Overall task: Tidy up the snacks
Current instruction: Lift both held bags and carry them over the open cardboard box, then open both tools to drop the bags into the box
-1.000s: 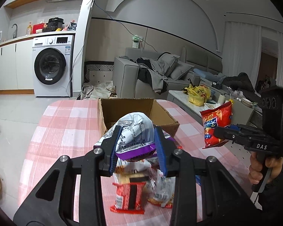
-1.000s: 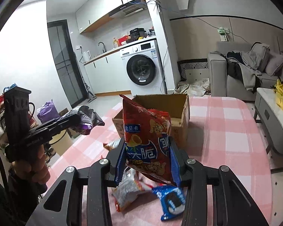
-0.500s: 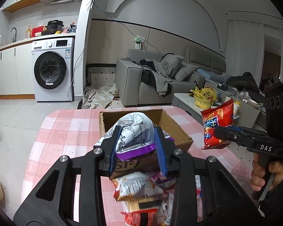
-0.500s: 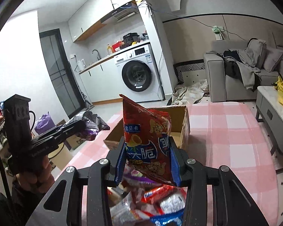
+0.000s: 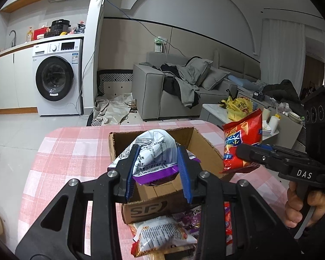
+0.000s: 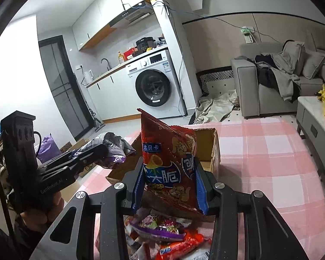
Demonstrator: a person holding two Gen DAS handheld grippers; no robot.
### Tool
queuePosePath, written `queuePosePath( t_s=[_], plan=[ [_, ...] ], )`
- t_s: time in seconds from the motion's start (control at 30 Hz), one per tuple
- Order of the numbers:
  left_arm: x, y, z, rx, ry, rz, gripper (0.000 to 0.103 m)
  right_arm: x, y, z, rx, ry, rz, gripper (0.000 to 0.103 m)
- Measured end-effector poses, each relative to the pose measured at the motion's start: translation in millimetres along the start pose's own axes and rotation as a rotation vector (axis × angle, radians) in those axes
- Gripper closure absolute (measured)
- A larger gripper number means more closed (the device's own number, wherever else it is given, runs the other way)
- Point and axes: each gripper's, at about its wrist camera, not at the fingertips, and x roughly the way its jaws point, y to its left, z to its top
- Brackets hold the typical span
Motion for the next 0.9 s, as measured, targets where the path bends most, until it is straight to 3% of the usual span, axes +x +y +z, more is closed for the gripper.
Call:
queuePosePath(
  t_s=[0.47,0.8,0.9],
  plan=[
    [68.9,-0.5,-3.0,0.024,0.059,0.005,0.072,57.9,-14.3,4.2,0.014,0.068,0.0,0.062],
    [110.6,-0.5,-9.0,0.02,0.109,0.029,0.071,73.7,-25.0,1.4,0.025,0.103,-0.015,0.061],
    [109.2,-2.0,-12.4,0.018,0.124,0.028,0.063,65.9,-19.6,1.2,-0.01,0.088,-0.027,0.058]
  ],
)
